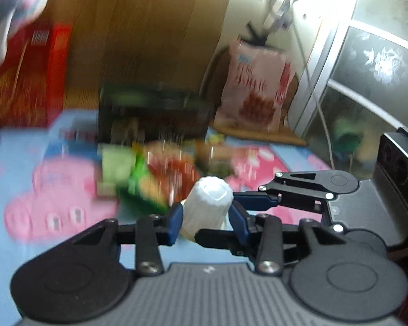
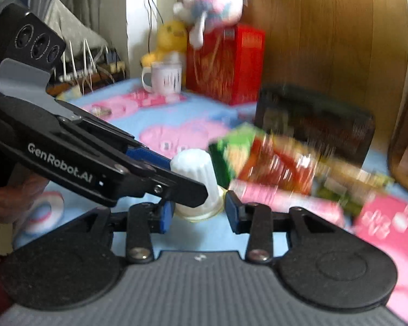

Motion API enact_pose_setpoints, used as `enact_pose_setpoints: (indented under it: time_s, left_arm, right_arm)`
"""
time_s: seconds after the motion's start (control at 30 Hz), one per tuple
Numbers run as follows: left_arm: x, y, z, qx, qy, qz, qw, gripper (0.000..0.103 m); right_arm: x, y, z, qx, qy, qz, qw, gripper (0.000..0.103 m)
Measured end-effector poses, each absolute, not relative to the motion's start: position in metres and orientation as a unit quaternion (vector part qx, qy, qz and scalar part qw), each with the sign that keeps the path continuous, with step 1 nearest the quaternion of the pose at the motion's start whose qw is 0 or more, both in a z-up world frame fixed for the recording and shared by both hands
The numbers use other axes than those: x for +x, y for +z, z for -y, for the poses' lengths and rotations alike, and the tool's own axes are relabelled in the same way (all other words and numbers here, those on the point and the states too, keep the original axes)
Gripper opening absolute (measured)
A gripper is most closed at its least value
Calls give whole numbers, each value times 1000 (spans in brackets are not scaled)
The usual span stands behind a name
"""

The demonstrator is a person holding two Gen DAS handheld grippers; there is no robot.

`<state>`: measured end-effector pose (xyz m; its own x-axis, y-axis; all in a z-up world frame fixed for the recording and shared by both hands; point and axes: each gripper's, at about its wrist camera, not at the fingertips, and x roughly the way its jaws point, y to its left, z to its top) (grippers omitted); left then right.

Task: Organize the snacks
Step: 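Close the left tool on the white plastic cup, then carry the white cup into the black tin box and open the left tool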

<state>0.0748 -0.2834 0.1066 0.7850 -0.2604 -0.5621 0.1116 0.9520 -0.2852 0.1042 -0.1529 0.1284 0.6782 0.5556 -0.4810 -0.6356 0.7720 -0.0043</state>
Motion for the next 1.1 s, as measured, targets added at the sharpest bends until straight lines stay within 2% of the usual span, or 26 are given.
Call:
enact_pose_setpoints:
  time_s: [0.13, 0.23, 0.43, 0.5, 0.57, 0.7, 0.8, 0.87, 0.93, 1.03, 1.1]
  left_arm:
    - [130, 136, 270, -83, -111, -266, 954, 38]
    - [202, 151, 269, -105, -107, -263, 953, 38]
    - [321, 146, 294, -128, -75, -305, 941, 37]
    - [335, 141, 301, -132, -60, -313, 938, 45]
    - [332, 146, 309, -133, -53, -305, 942, 49]
    - [263, 147, 300, -149, -66, -260, 952, 52]
    - [218, 141, 302, -167, -85, -259, 947, 52]
    - [187, 126, 297, -183, -92, -276, 939, 49]
    - [153, 110, 295, -191, -122, -291, 930, 46]
    - [119, 103, 304, -184, -154, -299, 924, 41]
    - [93, 101, 303, -174, -169, -292, 925, 41]
  right_arm:
    - [147, 157, 164, -98, 289, -192, 933, 43]
    - [204, 172, 173, -96, 251, -185, 945, 43]
    - [304, 164, 185, -35, 211, -244, 946, 44]
    - [312, 152, 187, -19, 201, -269, 942, 46]
    - [312, 150, 189, -15, 196, -268, 943, 57]
    - [272, 152, 215, 21, 206, -238, 949, 56]
    - [242, 141, 243, 61, 192, -253, 946, 56]
    - [230, 130, 259, 87, 169, -270, 944, 53]
    - [221, 124, 266, 119, 152, -284, 939, 41]
    - [190, 120, 267, 148, 166, -274, 936, 40]
    - [169, 120, 265, 148, 163, -263, 939, 40]
